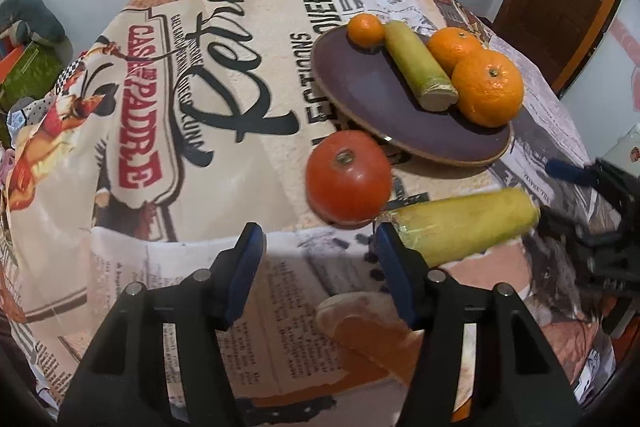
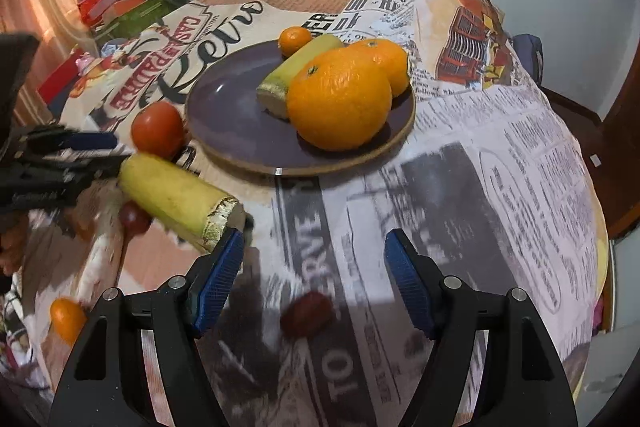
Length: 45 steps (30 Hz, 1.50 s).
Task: Organize fruits
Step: 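Move both grippers back toward the remaining fruit on the cloth, then grasp the pomelo segment with the left gripper while the right gripper grasps the corn cob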
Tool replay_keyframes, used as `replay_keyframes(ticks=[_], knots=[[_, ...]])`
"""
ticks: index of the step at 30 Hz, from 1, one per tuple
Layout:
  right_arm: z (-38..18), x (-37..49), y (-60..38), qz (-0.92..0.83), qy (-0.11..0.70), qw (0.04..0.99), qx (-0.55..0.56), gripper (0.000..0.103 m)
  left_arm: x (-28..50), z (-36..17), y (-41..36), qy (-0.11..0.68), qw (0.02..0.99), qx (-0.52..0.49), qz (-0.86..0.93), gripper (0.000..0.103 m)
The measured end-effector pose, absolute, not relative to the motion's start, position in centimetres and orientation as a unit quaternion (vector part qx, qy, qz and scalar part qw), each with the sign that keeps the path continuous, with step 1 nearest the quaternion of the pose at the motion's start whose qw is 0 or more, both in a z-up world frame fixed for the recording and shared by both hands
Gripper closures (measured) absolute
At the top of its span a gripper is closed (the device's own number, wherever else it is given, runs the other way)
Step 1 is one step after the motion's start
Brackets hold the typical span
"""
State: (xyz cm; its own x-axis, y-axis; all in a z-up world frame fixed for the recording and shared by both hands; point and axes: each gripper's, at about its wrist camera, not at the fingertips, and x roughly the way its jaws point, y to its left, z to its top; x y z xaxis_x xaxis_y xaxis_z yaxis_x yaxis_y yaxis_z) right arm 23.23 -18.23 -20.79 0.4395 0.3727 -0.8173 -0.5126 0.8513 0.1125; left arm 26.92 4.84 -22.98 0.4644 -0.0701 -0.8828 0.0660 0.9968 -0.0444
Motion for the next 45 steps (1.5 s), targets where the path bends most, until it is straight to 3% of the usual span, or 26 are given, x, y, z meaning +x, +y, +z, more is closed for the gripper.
replay_keyframes(ticks=[15,18,21,23,25,33,34,37,43,45], knots=[[-17.8,21.4,-18.2,0.278,0.430,0.854,-0.095,0.033,24.1,-21.2,5.1,0.499,0.865,-0.040,-0.034,0.044],[-18.3,22.0,-16.5,0.297,0.434,0.845,-0.096,0.033,22.4,-21.3,5.0,0.506,0.861,-0.034,-0.036,0.042],[-19.7,22.9,-15.1,0.316,0.460,0.826,-0.075,0.034,21.3,-22.0,4.4,0.519,0.853,-0.034,-0.044,0.032],[-20.8,23.0,-14.2,0.311,0.475,0.820,-0.072,0.038,20.8,-22.5,3.8,0.524,0.850,-0.032,-0.048,0.030],[-21.6,22.7,-13.9,0.315,0.491,0.810,-0.062,0.050,20.6,-22.5,3.5,0.519,0.853,-0.028,-0.041,0.030],[-20.7,20.3,-14.7,0.314,0.486,0.813,-0.062,0.065,20.4,-22.0,3.2,0.519,0.850,-0.066,-0.054,0.030],[-20.6,19.9,-14.7,0.312,0.486,0.814,-0.062,0.067,20.3,-21.9,3.0,0.518,0.851,-0.068,-0.056,0.028],[-20.3,18.6,-15.2,0.311,0.487,0.814,-0.059,0.068,20.3,-22.4,2.3,0.522,0.849,-0.056,-0.059,0.006],[-18.9,16.6,-16.7,0.309,0.478,0.820,-0.056,0.068,20.6,-24.2,2.4,0.534,0.843,-0.034,-0.050,0.008],[-18.3,16.5,-17.1,0.301,0.473,0.827,-0.057,0.068,20.3,-24.0,3.0,0.533,0.844,-0.036,-0.053,0.019]])
